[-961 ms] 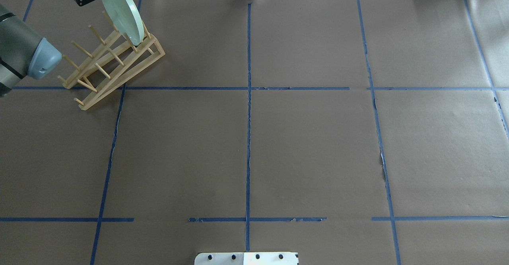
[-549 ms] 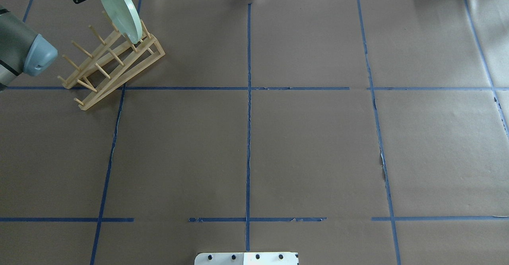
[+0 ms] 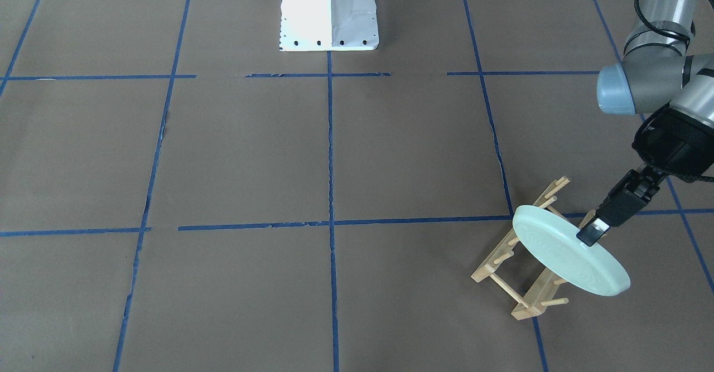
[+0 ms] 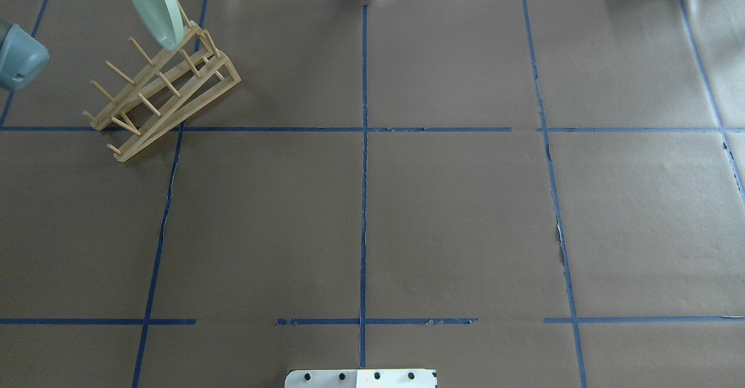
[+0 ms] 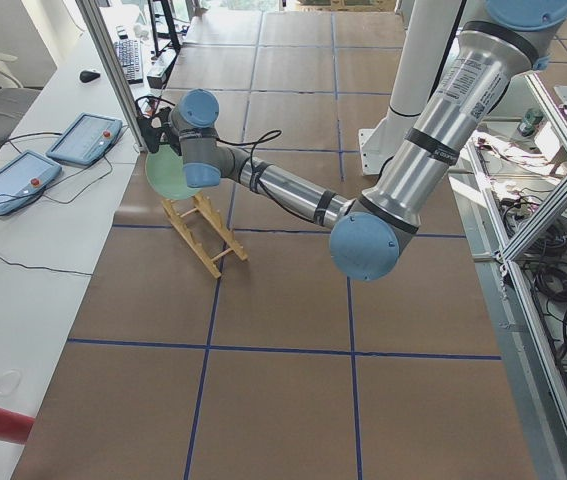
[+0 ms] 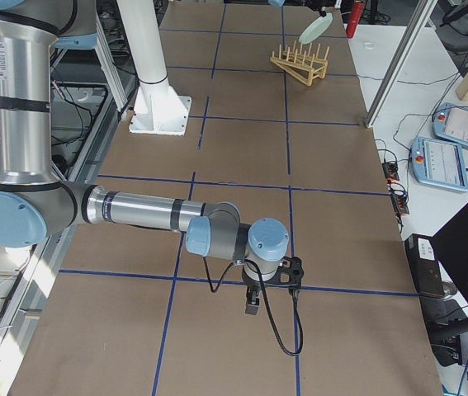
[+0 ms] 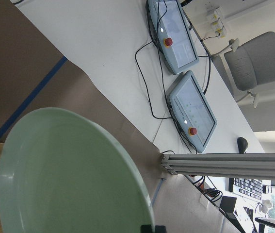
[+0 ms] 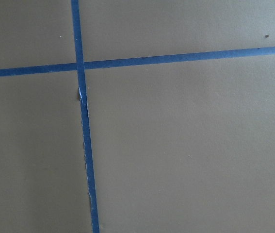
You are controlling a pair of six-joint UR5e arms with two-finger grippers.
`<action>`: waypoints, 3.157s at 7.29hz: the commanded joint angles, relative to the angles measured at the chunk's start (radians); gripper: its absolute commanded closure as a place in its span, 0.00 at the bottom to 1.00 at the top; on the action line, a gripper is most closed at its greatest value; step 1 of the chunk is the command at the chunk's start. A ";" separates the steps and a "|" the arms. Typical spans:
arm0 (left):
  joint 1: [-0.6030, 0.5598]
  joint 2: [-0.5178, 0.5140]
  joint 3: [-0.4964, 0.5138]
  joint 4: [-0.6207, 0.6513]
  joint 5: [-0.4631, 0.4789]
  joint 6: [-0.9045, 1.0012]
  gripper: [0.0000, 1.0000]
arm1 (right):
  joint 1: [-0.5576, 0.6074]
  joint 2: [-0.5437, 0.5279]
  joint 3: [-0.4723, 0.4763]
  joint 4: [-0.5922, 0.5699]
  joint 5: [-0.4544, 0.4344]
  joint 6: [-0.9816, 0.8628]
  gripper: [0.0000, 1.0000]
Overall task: Place plate on table
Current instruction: 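Lift the green plate upward out of the wooden rack with the left gripper, then swing the held plate toward the robot and lower it flat onto the table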
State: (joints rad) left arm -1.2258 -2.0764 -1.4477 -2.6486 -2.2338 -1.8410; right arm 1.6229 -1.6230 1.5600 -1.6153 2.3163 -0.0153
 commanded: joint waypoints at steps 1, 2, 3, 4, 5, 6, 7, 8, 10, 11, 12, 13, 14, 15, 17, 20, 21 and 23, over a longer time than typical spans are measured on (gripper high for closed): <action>-0.056 0.004 -0.002 -0.027 -0.082 -0.004 1.00 | 0.000 0.000 0.000 0.000 0.000 0.000 0.00; -0.063 -0.001 -0.023 -0.018 -0.099 -0.012 1.00 | 0.000 0.000 0.000 0.000 0.000 0.000 0.00; -0.061 -0.007 -0.060 0.007 -0.101 -0.015 1.00 | 0.000 0.000 0.000 0.000 0.000 0.000 0.00; -0.055 -0.020 -0.112 0.083 -0.122 -0.014 1.00 | 0.000 0.000 0.000 0.000 0.000 0.000 0.00; -0.055 -0.039 -0.164 0.157 -0.125 -0.012 1.00 | 0.000 0.000 0.000 0.000 0.000 0.000 0.00; -0.043 -0.053 -0.210 0.209 -0.116 -0.009 1.00 | 0.000 0.000 0.000 0.000 0.000 0.000 0.00; 0.004 -0.073 -0.242 0.269 -0.113 -0.003 1.00 | 0.000 0.000 0.000 0.000 0.000 0.000 0.00; 0.046 -0.082 -0.276 0.321 -0.110 0.002 1.00 | 0.000 0.000 0.000 0.000 0.000 0.000 0.00; 0.138 -0.097 -0.292 0.343 -0.072 0.035 1.00 | 0.000 0.000 0.000 0.000 0.000 0.000 0.00; 0.197 -0.120 -0.293 0.411 -0.046 0.080 1.00 | 0.000 0.000 0.000 0.000 0.000 0.000 0.00; 0.259 -0.135 -0.328 0.547 0.035 0.163 1.00 | 0.000 0.000 0.000 0.000 0.000 0.000 0.00; 0.317 -0.160 -0.353 0.670 0.121 0.248 1.00 | 0.000 0.000 0.000 0.000 0.000 0.000 0.00; 0.386 -0.201 -0.358 0.800 0.196 0.332 1.00 | 0.000 0.000 0.000 0.000 0.000 0.000 0.00; 0.463 -0.247 -0.356 0.938 0.294 0.392 1.00 | 0.000 0.000 0.000 0.000 0.000 0.000 0.00; 0.603 -0.280 -0.341 1.122 0.468 0.521 1.00 | 0.000 0.000 0.000 0.000 0.000 0.000 0.00; 0.722 -0.310 -0.248 1.262 0.632 0.737 1.00 | 0.000 0.000 0.000 0.000 0.000 0.000 0.00; 0.723 -0.303 -0.238 1.262 0.635 0.800 1.00 | 0.000 0.000 0.000 0.000 0.000 0.000 0.00; 0.724 -0.300 -0.221 1.291 0.637 0.902 1.00 | 0.000 0.000 0.000 0.000 0.000 0.000 0.00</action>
State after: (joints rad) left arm -0.5045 -2.3785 -1.6785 -1.3783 -1.6015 -1.0007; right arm 1.6229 -1.6229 1.5600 -1.6153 2.3163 -0.0153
